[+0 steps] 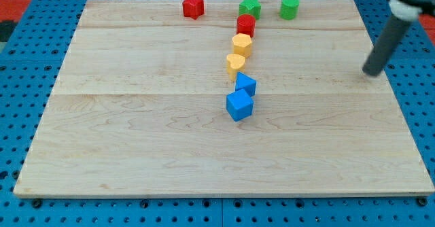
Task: Push the green circle closer to red star
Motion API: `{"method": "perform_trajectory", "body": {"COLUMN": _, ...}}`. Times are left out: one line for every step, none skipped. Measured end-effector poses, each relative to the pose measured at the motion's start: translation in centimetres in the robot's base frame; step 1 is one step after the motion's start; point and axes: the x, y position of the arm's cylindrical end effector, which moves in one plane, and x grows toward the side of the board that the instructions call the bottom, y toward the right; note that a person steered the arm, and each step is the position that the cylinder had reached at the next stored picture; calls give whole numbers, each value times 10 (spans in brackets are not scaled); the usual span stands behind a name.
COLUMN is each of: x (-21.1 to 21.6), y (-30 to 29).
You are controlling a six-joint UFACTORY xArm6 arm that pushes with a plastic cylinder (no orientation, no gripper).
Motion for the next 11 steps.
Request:
{"method": "perform_trajectory", "body": {"x": -77, "y": 1}}
{"method": "perform_trajectory", "body": {"x": -143, "y": -22}}
{"method": "perform_trajectory", "body": {"x": -150, "y": -43}}
{"method": "perform_trajectory", "body": {"x": -151, "y": -96}}
{"method": "perform_trajectory", "body": {"x": -152, "y": -130}}
{"method": "perform_trajectory", "body": {"x": -151, "y": -152}}
{"method": "perform_trajectory", "body": {"x": -153, "y": -186}}
{"method": "perform_trajectory", "body": {"x": -160, "y": -205}}
{"method": "perform_trajectory", "body": {"x": -162, "y": -236}}
{"method": "perform_trajectory", "body": {"x": -162, "y": -262}}
{"method": "perform_trajectory", "body": {"x": -162, "y": -280}}
